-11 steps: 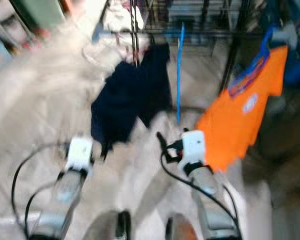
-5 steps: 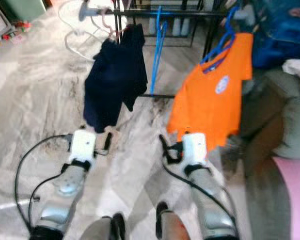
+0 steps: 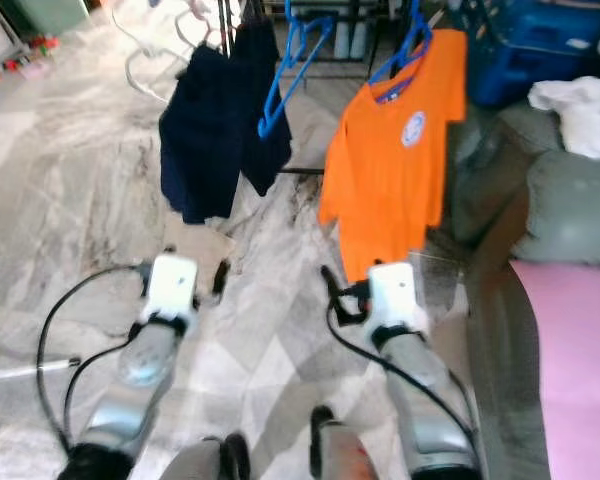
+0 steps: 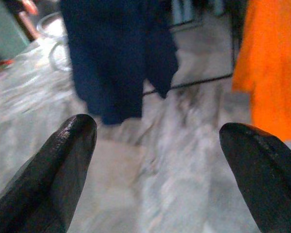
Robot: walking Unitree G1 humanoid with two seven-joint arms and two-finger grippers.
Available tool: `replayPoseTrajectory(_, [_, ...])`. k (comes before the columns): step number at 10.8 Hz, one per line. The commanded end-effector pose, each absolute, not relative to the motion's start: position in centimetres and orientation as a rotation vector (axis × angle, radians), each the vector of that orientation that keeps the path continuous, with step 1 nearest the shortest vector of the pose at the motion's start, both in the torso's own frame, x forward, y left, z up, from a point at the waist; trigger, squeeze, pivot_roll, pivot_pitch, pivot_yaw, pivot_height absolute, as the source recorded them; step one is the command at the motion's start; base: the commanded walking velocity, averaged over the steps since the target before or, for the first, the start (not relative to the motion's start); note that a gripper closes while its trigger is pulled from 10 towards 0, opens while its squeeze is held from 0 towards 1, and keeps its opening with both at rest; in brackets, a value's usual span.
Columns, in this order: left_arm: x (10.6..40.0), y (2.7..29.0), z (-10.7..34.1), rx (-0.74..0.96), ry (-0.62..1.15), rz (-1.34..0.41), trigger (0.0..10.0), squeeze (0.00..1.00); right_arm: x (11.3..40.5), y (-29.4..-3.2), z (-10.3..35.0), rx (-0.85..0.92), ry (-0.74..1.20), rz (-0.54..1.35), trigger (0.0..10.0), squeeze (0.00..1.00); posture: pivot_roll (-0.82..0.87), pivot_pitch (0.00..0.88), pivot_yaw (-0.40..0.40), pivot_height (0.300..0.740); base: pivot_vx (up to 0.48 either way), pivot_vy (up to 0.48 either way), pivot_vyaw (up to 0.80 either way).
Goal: Hang hanger
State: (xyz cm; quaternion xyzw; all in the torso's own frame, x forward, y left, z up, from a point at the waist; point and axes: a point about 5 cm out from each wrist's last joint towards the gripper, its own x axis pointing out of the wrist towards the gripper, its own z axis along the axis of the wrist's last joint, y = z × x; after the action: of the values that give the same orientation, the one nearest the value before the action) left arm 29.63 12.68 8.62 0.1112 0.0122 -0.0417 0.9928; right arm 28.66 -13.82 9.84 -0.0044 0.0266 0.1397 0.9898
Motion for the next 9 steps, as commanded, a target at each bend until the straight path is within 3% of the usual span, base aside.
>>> replayPoseTrajectory(1, [29.2,12.9,7.8,0.226,0.054,-0.072,10.0,0.00,28.5,-14.2,9.4,-0.015,0.072,0.273,10.0,0.00,-0.16,0.220,0.060,0.740,-0.341,0.000,0.00])
replayPoseTrajectory(4, [29.1,13.1,7.7,0.238,0.048,-0.068,10.0,0.00,28.4,-14.0,9.2,-0.009,0.075,0.275,10.0,0.00,-0.16,0.230,0.066,0.740,-0.314,0.000,0.00])
replayPoseTrajectory(6, [29.4,16.2,6.7,0.300,0.102,0.126,10.0,0.00,28.3,-13.5,9.0,0.001,0.076,0.294,10.0,0.00,-0.15,0.221,0.067,0.740,0.000,0.000,0.00])
replayPoseTrajectory(9, [29.9,16.7,6.8,0.283,0.099,0.163,10.0,0.00,28.8,-12.9,9.4,-0.002,0.058,0.344,10.0,0.00,-0.15,0.207,0.058,0.740,0.000,0.000,0.00])
